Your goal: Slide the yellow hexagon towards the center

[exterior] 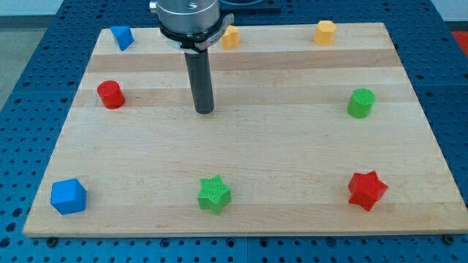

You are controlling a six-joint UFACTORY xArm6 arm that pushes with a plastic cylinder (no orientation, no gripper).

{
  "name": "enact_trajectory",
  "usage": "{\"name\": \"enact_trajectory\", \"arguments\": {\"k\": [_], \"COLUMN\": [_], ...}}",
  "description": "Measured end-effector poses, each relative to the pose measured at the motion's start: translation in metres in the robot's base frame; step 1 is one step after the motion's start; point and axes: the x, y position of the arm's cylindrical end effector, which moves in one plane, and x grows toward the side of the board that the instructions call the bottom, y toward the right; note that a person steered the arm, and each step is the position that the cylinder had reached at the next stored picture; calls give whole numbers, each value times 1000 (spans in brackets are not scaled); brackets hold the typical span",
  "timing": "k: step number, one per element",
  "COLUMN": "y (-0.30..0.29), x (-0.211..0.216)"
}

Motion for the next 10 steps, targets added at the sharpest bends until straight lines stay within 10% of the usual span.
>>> {"name": "enact_trajectory", "arguments": {"k": [5,7,10], "y": [296,303,223], "x": [-149,-223,-211]}}
